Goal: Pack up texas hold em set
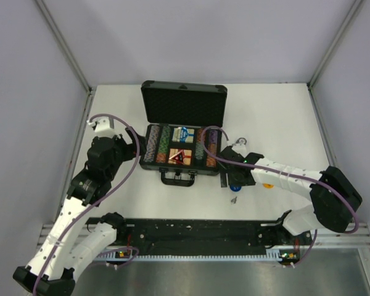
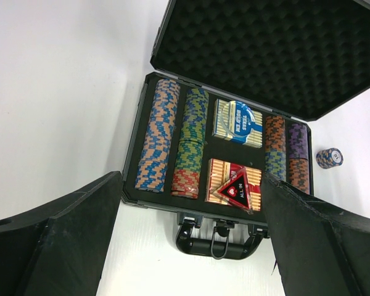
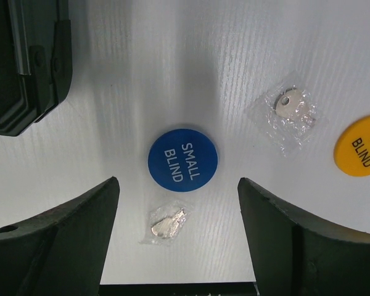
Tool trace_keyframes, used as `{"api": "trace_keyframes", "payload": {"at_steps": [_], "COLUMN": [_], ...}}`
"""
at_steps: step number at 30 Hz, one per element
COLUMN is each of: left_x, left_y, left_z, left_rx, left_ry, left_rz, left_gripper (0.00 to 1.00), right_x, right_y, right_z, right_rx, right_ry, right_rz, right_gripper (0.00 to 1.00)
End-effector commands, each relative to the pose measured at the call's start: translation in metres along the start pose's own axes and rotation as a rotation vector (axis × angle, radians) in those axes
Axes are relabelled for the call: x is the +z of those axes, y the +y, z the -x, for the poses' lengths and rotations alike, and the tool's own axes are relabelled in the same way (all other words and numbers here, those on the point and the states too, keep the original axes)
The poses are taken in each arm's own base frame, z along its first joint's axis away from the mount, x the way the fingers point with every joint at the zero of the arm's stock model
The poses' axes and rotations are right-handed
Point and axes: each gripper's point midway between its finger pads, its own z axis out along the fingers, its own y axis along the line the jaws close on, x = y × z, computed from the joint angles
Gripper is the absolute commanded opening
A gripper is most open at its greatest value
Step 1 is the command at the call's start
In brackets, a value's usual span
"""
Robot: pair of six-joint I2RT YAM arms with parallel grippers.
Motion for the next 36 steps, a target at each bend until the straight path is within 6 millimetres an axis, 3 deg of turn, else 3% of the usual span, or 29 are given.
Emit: {"api": "trace_keyframes", "payload": {"at_steps": [1,9,23,31,34,36], "left_x": [0.000,0.000,0.002,0.002,0.002,0.002], "left_y": [-0.004,-0.003,-0.002,-0.001,0.000,0.000], "left_z": [0.007,0.007,0.004,0.006,0.004,0.004], "left_rx": [-0.022,-0.017,-0.014,-0.014,-0.013,-0.013], "left_ry": [-0.035,-0.035,-0.027,-0.033,-0.031,-0.030], "left_rz": [-0.021,-0.017,-0.011,-0.005,-0.003,-0.001], "left_gripper": [0.99,0.99,0.99,0.99,0.99,0.99], "right_x": [0.005,0.018,0.036,0.036,0.033,0.032], "right_y": [0.005,-0.001,-0.007,-0.003,-0.005,-0.007], "right_z": [0.018,0.011,-0.014,-0.018,-0.019,-0.020], "right_rx": [0.055,0.072,0.073,0.078,0.074,0.066], "right_ry": [-0.078,-0.072,-0.004,0.023,0.034,0.038], "right_rz": [0.019,0.008,0.001,0.021,0.014,0.005], "right_gripper": [0.75,0.65,0.66,0.52,0.53,0.60]}}
